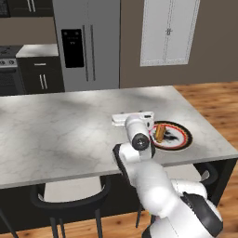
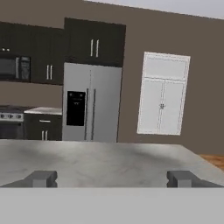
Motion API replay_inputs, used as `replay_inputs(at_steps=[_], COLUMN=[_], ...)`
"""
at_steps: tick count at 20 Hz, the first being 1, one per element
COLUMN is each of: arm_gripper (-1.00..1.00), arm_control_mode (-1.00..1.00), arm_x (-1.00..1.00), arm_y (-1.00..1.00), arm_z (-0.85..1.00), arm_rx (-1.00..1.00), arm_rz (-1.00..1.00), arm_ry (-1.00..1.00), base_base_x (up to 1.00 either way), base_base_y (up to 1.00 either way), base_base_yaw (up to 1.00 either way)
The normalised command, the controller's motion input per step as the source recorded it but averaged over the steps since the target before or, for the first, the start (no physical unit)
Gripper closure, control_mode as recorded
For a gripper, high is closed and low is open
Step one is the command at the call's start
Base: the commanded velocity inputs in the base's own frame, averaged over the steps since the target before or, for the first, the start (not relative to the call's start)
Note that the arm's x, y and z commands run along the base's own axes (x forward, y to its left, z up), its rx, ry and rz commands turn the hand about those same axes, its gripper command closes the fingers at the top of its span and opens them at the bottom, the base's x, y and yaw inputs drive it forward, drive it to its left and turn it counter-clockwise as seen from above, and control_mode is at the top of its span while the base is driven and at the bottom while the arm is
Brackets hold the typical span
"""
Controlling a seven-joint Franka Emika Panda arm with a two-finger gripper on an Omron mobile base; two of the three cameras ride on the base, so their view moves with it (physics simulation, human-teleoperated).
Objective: Move the hot dog bun to the plate on the dining table and place the condiment next to that plate. Then navigate to the fridge and take the sausage and place it on the plate as well.
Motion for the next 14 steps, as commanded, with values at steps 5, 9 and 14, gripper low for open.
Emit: replay_inputs(at_steps=[5, 9, 14], arm_gripper=[-1.0, -1.0, -1.0], arm_control_mode=[-1.0, -1.0, -1.0], arm_x=[-0.48, -0.38, -0.19], arm_y=[0.0, -0.04, -0.17], arm_z=[1.0, 1.0, 0.96], arm_rx=[0.39, 0.39, 0.11], arm_rz=[0.05, 0.01, 0.01], arm_ry=[0.38, 0.53, 0.66], base_base_x=[0.0, 0.0, 0.0], base_base_y=[0.0, 0.0, 0.0], base_base_yaw=[0.0, 0.0, 0.0])
